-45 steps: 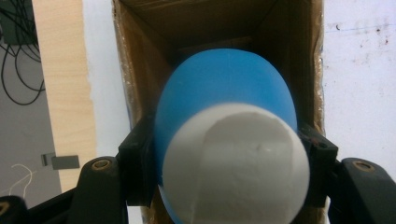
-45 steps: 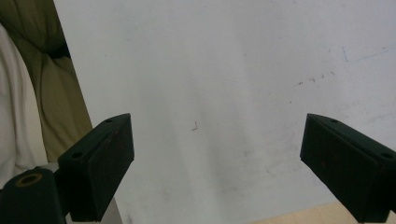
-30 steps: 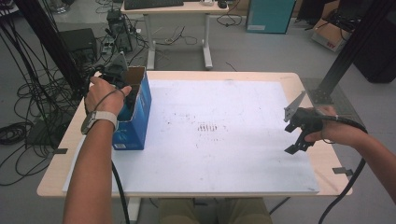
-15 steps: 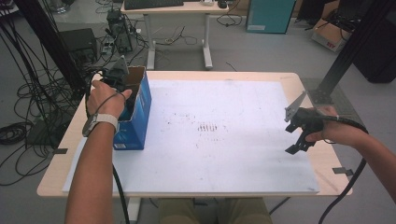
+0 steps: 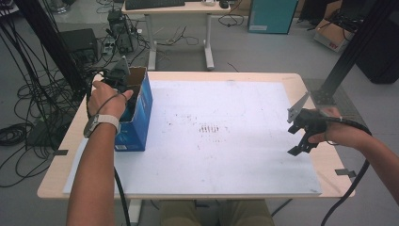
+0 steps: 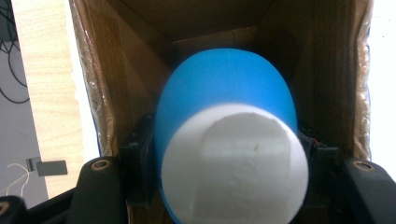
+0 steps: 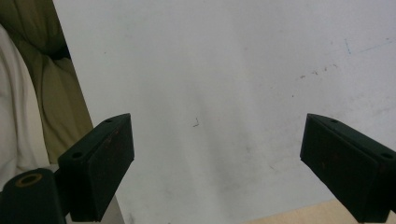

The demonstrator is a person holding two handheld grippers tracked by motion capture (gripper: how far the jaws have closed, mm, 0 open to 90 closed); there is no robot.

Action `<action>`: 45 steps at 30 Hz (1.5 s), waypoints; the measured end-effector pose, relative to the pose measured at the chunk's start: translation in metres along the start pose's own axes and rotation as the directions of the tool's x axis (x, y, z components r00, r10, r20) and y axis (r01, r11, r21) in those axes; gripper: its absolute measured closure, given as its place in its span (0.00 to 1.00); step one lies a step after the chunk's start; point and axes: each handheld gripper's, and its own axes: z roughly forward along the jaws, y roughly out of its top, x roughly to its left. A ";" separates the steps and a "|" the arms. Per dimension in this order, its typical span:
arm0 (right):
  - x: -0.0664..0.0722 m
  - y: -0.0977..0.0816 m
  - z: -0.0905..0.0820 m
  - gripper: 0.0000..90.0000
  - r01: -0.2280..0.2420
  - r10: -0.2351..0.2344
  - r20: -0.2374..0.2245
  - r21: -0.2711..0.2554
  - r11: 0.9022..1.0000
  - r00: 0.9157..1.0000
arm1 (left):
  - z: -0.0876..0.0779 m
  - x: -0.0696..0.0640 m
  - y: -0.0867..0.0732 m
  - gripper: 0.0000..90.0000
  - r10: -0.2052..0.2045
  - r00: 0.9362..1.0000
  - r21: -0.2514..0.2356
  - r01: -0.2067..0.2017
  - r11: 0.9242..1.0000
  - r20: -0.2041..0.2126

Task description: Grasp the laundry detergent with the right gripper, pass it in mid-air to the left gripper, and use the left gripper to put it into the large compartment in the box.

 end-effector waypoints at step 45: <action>0.000 -0.001 0.000 0.11 0.000 0.000 0.015 -0.016 1.000 1.000 | 0.000 0.002 0.000 0.42 0.004 1.000 0.004 -0.004 1.000 0.005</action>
